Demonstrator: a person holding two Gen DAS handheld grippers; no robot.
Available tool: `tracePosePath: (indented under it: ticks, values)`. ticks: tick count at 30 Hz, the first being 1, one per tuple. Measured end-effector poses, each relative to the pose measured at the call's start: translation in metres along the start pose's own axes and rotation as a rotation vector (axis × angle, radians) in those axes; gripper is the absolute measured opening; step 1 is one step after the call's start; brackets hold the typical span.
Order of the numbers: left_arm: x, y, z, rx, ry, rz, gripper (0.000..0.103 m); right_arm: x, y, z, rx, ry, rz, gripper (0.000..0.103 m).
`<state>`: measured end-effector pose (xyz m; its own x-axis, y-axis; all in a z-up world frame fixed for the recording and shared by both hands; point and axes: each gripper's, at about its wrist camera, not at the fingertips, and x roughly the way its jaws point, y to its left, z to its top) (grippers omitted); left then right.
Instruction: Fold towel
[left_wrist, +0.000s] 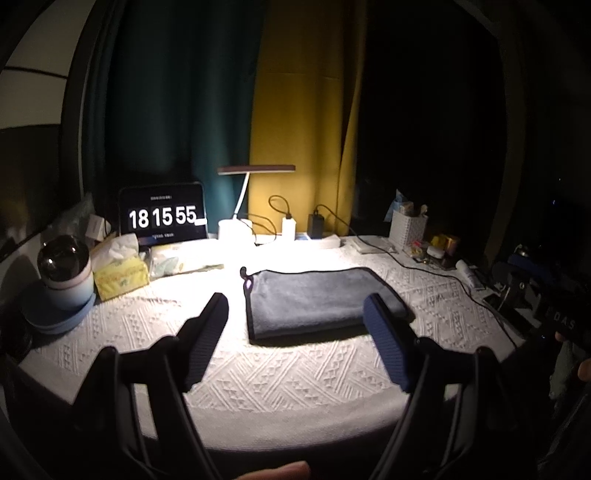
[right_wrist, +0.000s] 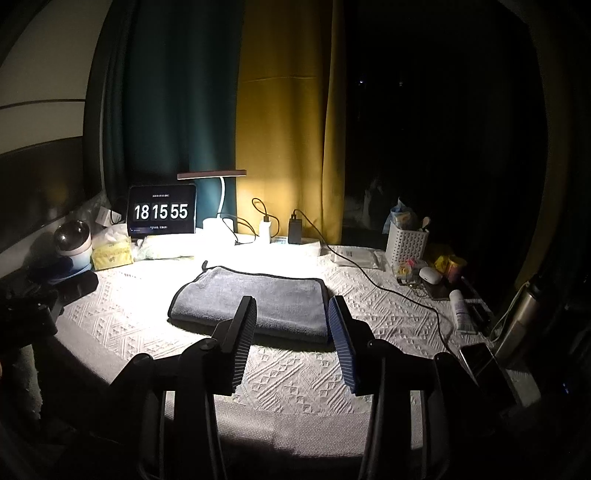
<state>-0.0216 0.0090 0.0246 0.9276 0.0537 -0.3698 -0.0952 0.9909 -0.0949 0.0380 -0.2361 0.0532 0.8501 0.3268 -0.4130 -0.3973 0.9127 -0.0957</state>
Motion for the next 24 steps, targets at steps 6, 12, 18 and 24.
tracePosePath:
  ticks: [6, 12, 18, 24]
  values:
    - [-0.0003, 0.0024, 0.0026, -0.003, -0.004, 0.005, 0.077, -0.001, 0.0014, 0.0011, 0.001, -0.003, 0.001, 0.043]
    - [-0.003, 0.0037, 0.0032, -0.008, -0.011, 0.016, 0.077, -0.0025, 0.0039, 0.0019, 0.0, -0.006, 0.001, 0.043]
    - [-0.0032, 0.003, 0.0031, -0.009, -0.012, 0.017, 0.077, -0.0023, 0.0033, 0.0016, 0.0, -0.005, 0.001, 0.044]
    - [-0.0031, 0.0028, 0.0032, -0.009, -0.01, 0.018, 0.077, -0.0024, 0.0035, 0.0014, -0.001, -0.004, 0.002, 0.044]
